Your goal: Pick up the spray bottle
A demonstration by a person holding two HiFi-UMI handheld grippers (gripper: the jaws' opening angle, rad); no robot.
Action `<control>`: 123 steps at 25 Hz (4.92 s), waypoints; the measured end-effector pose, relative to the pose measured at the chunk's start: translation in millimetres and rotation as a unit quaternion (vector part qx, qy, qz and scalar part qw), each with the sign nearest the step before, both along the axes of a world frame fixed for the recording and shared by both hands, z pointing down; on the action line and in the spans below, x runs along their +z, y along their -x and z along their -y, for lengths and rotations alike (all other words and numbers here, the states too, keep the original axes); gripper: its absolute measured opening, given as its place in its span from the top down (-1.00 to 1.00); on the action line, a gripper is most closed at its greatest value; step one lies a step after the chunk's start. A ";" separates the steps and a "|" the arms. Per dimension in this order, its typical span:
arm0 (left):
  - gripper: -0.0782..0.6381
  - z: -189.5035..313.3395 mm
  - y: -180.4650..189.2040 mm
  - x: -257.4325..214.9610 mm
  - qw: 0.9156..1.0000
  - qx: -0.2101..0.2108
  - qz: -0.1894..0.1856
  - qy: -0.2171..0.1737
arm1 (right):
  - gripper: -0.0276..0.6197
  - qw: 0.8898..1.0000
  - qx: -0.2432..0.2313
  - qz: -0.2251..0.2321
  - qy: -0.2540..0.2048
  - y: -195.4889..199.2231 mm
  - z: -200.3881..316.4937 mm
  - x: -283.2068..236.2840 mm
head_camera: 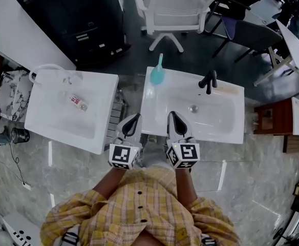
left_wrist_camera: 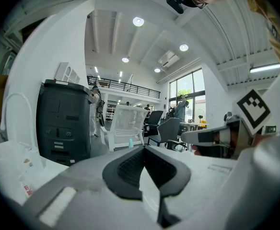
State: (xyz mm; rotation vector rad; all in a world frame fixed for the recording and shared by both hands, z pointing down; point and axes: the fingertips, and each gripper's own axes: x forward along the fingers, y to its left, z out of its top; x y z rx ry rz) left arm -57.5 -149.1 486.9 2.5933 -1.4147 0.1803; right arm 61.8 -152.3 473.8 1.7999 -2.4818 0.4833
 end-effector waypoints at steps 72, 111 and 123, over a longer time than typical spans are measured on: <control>0.79 141.4 -6.2 86.0 0.994 -0.050 0.044 0.086 | 0.66 0.990 0.007 -0.112 0.088 18.3 244.3 115.5; 0.79 66.3 -9.7 -20.9 0.999 -0.005 0.017 -0.032 | 0.67 0.999 0.040 -0.036 0.010 -8.9 94.2 -5.1; 0.79 46.6 -17.5 -47.1 0.999 0.012 0.003 -0.046 | 0.67 0.998 0.049 -0.024 -0.016 -22.8 52.9 -35.4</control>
